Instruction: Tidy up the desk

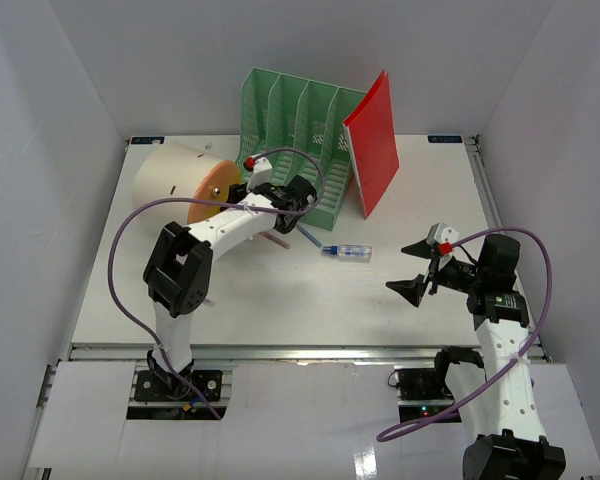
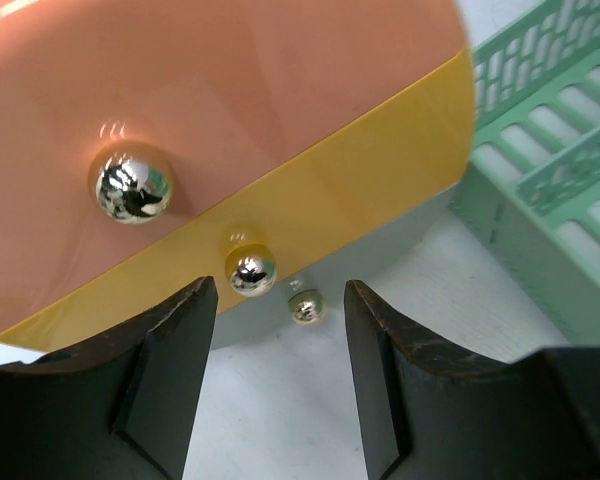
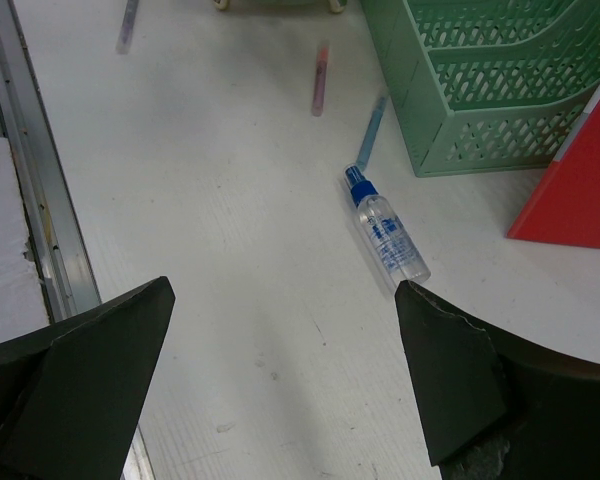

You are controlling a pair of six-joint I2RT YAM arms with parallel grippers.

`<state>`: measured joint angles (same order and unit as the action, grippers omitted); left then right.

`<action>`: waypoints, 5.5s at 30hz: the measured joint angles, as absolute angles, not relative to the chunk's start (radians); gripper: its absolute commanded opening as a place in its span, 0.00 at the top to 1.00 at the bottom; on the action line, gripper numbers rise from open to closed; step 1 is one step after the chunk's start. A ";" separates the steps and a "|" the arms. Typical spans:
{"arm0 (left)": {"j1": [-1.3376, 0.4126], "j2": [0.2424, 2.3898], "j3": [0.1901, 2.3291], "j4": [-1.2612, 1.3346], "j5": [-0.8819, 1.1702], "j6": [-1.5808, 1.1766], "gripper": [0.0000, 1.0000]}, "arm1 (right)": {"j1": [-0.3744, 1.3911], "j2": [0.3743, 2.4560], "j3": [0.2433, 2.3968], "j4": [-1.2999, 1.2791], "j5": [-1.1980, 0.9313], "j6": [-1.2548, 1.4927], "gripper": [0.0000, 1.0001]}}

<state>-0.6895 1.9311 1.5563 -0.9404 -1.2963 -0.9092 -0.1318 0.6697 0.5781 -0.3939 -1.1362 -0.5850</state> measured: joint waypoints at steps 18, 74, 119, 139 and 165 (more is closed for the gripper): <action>-0.647 2.123 1.683 -1.334 -1.343 -1.229 0.36 | -0.132 0.676 0.578 -0.394 -1.135 -0.585 0.02; -0.843 1.875 1.616 -1.146 -0.991 -0.974 0.15 | -0.137 0.680 0.578 -0.394 -1.132 -0.585 0.02; -0.914 0.571 0.778 -1.329 -0.948 -1.455 0.23 | -0.138 0.653 0.578 -0.394 -1.140 -0.585 0.02; -0.232 0.696 0.706 -0.786 -0.588 -0.860 0.19 | -0.144 0.627 0.578 -0.394 -1.139 -0.585 0.02; 0.085 1.174 0.616 -0.646 -0.118 -0.988 0.29 | -0.144 0.609 0.578 -0.395 -1.138 -0.585 0.02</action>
